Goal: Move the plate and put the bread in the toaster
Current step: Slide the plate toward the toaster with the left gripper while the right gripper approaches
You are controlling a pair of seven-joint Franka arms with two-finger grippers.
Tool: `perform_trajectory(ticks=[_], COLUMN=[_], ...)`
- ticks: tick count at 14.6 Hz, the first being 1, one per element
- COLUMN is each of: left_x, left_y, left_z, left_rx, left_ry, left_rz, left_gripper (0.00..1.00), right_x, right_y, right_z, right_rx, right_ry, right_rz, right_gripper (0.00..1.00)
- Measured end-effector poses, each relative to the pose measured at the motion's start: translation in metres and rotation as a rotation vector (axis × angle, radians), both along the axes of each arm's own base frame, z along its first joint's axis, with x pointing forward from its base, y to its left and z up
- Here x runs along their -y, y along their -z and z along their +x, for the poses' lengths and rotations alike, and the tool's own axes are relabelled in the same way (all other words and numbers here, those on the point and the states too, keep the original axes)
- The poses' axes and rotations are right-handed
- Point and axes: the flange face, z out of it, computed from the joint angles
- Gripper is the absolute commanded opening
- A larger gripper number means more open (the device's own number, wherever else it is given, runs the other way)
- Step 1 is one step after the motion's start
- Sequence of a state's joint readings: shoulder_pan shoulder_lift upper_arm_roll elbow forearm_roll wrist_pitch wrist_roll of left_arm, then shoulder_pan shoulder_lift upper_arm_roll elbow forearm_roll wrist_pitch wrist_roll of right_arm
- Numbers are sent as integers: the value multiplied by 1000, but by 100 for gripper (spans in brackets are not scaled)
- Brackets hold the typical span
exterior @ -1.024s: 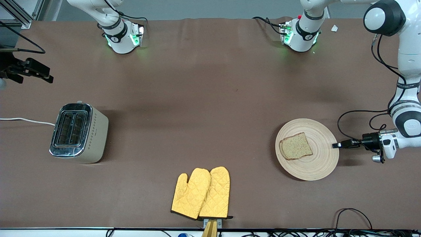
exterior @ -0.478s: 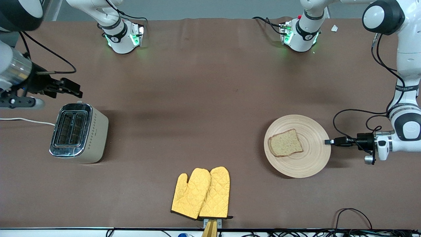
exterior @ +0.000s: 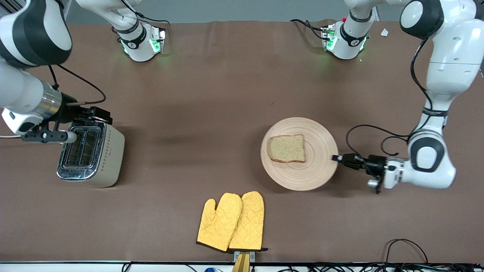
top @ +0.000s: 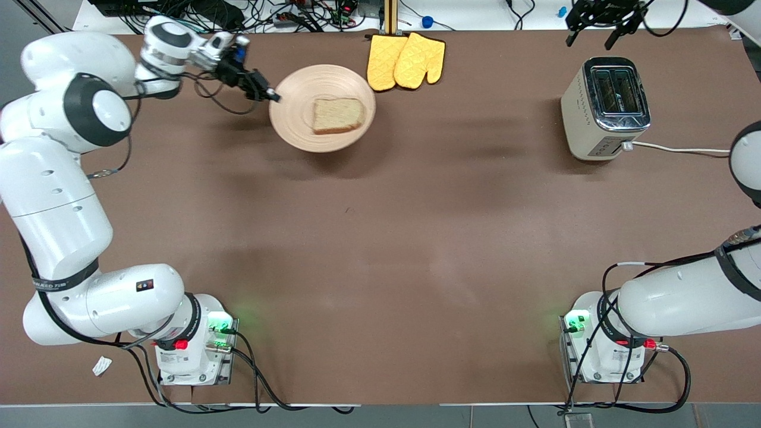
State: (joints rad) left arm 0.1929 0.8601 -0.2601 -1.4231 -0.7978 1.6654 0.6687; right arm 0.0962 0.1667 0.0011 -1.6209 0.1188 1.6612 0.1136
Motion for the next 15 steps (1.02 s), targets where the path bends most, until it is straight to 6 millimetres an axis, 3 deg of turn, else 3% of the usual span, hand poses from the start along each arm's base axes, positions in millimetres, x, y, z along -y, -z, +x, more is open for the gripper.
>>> perform_trajectory(ticks=[3,7,11,13,15], left_x=[77,159,209,232,245], left_y=[3,32,49,59,70], left_z=[-3,-25,-46,-60,-71], left_rx=[49,77,55,33,11], left_ry=[34,-31,-134,-169,-184], left_rz=[21,49,31,30,34], left_gripper=[0,0,0,1,11], right_x=[-7,-10,-30,-44,-61], right_y=[30,53,70,90,114], right_z=[14,22,24,23,15], right_rx=[-7,-21,-37,-34,-47], right_ry=[-4,1,32,56,74], right_rz=[-2,-4,-6,-2,-10], right_gripper=[100,100,100,100,100])
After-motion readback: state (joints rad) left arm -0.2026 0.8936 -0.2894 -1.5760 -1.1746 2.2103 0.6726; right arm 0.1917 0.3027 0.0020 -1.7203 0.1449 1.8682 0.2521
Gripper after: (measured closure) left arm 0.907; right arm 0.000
